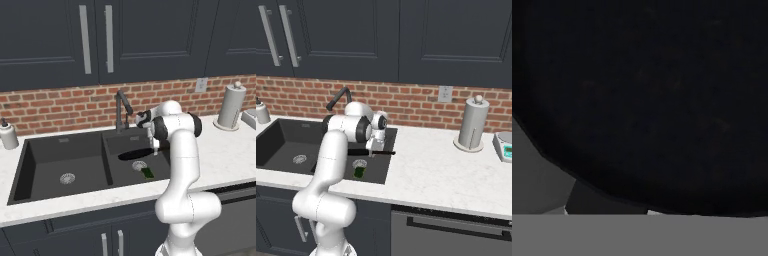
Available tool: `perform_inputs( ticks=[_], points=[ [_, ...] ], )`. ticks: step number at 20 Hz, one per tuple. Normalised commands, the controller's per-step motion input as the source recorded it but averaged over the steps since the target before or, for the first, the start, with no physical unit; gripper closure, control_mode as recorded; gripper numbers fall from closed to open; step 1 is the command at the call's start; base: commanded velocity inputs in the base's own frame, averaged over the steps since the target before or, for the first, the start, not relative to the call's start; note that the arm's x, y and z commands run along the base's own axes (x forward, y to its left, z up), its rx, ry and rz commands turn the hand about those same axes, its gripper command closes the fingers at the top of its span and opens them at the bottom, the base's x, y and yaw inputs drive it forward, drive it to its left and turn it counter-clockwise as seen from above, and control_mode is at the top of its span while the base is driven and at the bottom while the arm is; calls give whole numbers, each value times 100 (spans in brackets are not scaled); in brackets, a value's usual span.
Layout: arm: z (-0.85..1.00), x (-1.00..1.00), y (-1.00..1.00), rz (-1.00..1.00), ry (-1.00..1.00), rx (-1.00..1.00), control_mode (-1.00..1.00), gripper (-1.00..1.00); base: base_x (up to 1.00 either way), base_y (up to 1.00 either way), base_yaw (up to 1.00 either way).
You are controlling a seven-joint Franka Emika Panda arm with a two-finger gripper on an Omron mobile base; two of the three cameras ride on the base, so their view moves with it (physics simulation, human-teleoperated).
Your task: Pick the pan and sponge and place them into the sink. Then turn on the water.
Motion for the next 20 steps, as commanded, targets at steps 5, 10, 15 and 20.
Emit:
perform_inputs(
  ticks=[5,10,15,20],
  points=[
    [-69,-4,23,6,0,2,-100,100,0,0,0],
    [-56,0,27,4,0,1,-100,-100,0,0,0],
    [-29,0,6,4,0,5,-100,-100,0,0,0],
    [0,0,0,8,0,13,-100,-100,0,0,0]
  ],
)
